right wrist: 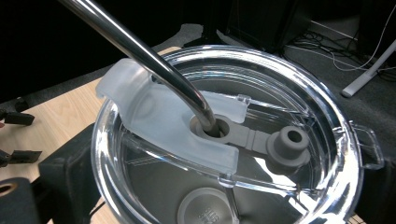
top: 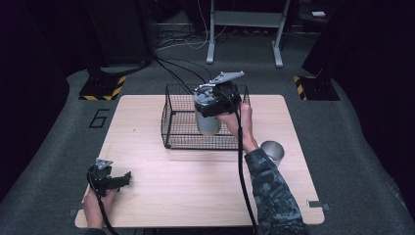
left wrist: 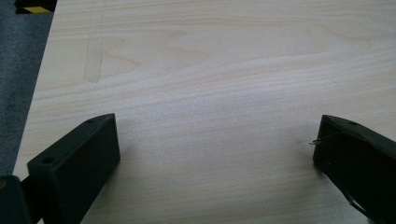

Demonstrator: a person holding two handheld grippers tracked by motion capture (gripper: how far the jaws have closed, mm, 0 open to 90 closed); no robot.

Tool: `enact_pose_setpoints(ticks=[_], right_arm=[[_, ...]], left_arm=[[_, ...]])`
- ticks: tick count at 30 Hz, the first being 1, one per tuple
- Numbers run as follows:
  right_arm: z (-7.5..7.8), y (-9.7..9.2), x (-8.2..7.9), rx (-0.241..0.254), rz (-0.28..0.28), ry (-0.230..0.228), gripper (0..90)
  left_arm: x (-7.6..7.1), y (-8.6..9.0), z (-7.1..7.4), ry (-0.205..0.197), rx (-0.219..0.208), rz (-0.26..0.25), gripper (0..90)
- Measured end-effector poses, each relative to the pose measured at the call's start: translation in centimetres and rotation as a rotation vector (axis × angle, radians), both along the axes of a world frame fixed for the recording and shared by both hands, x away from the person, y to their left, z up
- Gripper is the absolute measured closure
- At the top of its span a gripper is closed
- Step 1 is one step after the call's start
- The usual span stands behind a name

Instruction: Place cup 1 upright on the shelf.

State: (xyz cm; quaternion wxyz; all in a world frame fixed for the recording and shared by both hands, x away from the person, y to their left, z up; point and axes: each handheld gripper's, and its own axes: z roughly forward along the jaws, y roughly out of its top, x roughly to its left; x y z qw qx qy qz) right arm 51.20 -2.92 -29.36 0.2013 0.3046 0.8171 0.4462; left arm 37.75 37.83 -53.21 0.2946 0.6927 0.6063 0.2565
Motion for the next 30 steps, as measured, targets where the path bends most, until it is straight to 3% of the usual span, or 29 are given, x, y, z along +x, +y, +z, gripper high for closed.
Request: enact_pose_setpoints(ticks=[30], right_arm=[[-1.4,2.5,4.4,0.004,-0.055,0.022,3.4]], left_arm=[[0.0,0.1,0.0,0.001,0.01,-0.006,0.5]])
